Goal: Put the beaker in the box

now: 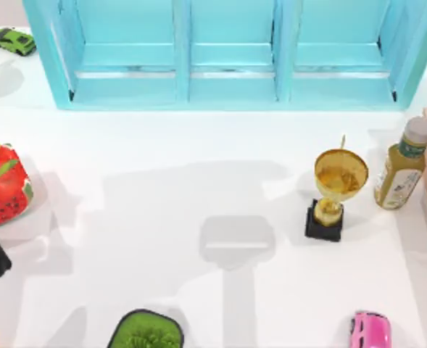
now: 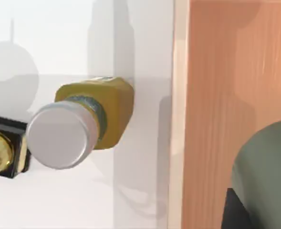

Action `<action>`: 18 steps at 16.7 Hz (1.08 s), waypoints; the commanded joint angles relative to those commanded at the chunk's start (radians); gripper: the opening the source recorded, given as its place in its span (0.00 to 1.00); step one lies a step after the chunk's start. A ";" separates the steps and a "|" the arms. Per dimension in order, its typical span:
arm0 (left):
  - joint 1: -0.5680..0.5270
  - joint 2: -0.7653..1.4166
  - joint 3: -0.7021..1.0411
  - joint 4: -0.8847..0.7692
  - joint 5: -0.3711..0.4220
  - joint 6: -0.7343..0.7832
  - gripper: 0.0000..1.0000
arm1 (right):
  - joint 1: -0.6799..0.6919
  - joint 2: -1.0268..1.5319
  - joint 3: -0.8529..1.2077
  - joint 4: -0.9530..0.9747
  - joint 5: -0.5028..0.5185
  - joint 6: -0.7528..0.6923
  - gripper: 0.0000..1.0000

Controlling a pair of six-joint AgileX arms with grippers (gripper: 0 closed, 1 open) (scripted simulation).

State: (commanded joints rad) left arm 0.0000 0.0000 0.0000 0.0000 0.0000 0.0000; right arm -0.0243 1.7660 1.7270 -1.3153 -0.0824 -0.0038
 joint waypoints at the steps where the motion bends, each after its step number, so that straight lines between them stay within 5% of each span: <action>1: 0.000 0.000 0.000 0.000 0.000 0.000 1.00 | -0.058 -0.024 -0.049 -0.010 0.001 -0.058 0.00; 6: 0.000 0.000 0.000 0.000 0.000 0.000 1.00 | -0.224 -0.065 -0.190 -0.037 0.011 -0.227 0.00; 18: 0.000 0.000 0.000 0.000 0.000 0.000 1.00 | -0.237 -0.045 -0.359 0.153 0.009 -0.241 0.00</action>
State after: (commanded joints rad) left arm 0.0000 0.0000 0.0000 0.0000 0.0000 0.0000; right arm -0.2617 1.7208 1.3682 -1.1625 -0.0729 -0.2443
